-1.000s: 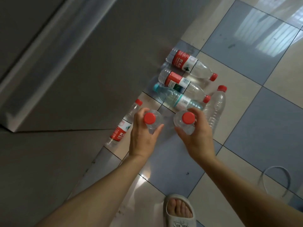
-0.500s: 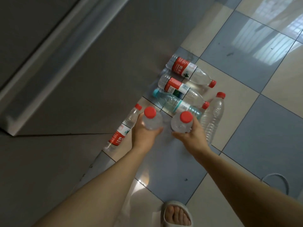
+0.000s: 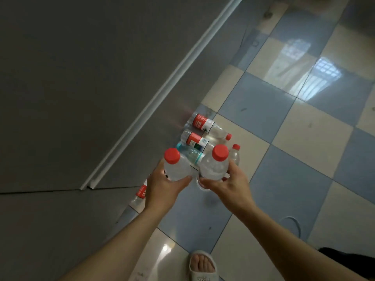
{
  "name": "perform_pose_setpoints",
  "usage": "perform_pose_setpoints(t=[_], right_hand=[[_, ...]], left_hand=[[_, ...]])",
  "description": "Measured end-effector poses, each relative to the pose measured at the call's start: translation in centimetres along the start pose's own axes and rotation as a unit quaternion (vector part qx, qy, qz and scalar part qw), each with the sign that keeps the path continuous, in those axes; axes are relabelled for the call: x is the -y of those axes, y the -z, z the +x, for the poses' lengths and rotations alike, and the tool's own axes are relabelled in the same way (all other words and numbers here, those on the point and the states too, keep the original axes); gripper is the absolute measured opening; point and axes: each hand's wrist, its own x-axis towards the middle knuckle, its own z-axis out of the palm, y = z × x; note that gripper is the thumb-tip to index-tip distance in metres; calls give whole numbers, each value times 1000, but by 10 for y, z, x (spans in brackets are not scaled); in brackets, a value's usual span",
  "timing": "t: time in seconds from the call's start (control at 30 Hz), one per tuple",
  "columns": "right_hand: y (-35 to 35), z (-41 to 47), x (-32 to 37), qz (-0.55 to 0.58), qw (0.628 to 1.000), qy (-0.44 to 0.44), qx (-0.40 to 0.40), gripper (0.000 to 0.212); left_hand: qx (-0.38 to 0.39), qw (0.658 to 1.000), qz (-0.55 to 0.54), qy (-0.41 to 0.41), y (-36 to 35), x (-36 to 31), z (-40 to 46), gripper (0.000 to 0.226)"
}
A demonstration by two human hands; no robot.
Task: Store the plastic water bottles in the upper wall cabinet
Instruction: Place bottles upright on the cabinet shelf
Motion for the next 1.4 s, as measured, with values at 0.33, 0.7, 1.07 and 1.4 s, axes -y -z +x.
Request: perform_pose_setpoints(t=[0.33, 0.7, 1.07, 1.4], right_hand=[[95, -109, 210, 5, 995, 93, -21, 66], [185, -255, 505, -3, 964, 263, -27, 65], [150, -369, 797, 106, 869, 455, 163, 46], [-8, -486, 970, 148, 776, 510, 341, 60]], left_hand=[[-41, 995, -42, -78, 108, -210, -115, 44], [-107, 949, -228, -188, 256, -461, -277, 46], [-255, 855, -276, -358, 516, -612, -395, 35], [-455, 760, -263, -383, 743, -637, -497, 44]])
